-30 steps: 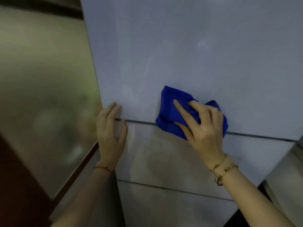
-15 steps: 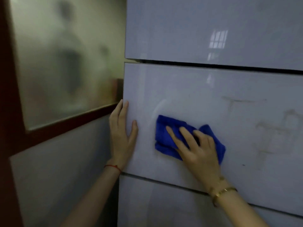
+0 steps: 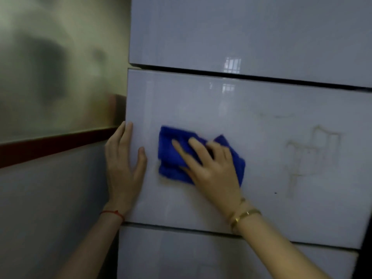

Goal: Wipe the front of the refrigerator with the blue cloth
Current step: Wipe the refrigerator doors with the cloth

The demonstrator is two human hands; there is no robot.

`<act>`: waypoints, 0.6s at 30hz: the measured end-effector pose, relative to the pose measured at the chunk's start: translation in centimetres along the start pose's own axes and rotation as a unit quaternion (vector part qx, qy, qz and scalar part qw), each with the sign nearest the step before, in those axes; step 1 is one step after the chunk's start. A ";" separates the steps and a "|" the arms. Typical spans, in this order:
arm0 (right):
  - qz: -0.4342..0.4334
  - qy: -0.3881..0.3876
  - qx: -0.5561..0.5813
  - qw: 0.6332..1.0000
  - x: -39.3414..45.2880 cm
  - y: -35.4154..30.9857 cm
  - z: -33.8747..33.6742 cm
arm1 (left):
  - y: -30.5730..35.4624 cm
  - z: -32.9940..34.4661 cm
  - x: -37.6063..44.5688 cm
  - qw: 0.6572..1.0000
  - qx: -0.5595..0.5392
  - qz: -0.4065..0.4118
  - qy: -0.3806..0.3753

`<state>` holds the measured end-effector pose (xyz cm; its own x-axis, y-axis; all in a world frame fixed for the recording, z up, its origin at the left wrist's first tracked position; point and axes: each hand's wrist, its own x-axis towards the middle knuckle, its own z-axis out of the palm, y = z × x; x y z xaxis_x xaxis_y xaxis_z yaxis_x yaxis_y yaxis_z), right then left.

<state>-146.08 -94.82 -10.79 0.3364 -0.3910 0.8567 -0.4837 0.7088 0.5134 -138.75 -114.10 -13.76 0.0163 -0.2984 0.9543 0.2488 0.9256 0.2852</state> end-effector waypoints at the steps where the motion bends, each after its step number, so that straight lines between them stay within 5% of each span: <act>1: -0.003 -0.007 -0.004 1.000 -1.5 0.6 -0.5 | -0.1 0.0 0.0 1.000 0.003 0.003 0.003; 8: 0.225 0.048 -0.076 0.970 4.0 9.6 -1.6 | 0.3 0.1 -0.1 1.000 0.006 0.009 0.009; 14: 0.108 0.027 -0.050 0.993 0.9 3.8 -0.6 | 1.3 0.6 0.3 1.000 0.024 0.006 0.006; 18: 0.106 -0.016 -0.045 0.993 -6.0 3.7 -2.6 | 2.9 1.2 0.8 0.994 0.069 0.079 0.007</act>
<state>-147.79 -88.33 -14.18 0.2073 -0.2451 0.9471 -0.4664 0.8262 0.3159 -139.23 -111.40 -12.02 0.0580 -0.1481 0.9873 0.1065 0.9842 0.1414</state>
